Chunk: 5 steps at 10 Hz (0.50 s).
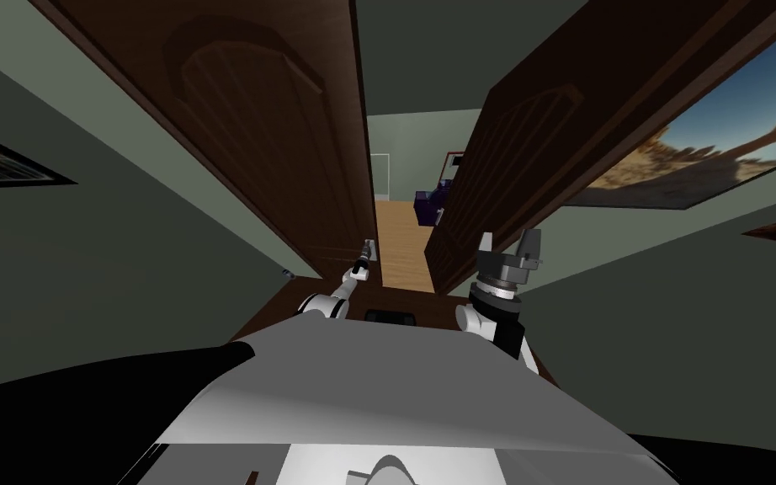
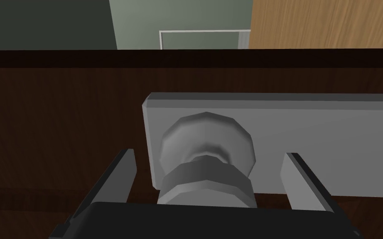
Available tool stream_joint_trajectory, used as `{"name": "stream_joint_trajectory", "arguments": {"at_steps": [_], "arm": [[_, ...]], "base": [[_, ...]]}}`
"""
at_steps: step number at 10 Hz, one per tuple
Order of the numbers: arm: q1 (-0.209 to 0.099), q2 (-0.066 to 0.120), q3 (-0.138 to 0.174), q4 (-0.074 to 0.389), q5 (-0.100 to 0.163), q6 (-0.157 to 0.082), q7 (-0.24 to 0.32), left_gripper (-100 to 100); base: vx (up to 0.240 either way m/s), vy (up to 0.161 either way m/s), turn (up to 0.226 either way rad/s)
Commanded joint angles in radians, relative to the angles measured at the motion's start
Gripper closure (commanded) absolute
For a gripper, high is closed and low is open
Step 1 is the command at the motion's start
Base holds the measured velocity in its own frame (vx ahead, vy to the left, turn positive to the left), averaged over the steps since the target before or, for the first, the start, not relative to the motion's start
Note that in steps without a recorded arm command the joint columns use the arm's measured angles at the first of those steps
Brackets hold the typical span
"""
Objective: Push the door open
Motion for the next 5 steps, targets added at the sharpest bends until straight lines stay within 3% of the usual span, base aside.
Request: {"name": "stream_joint_trajectory", "arguments": {"at_steps": [1,5], "arm": [[0.0,0.0,0.0,0.0,0.0,0.0,0.0,100],[0.0,0.0,0.0,0.0,0.0,0.0,0.0,100]], "base": [[-0.006,0.002,0.006],[-0.013,0.001,-0.004]]}}
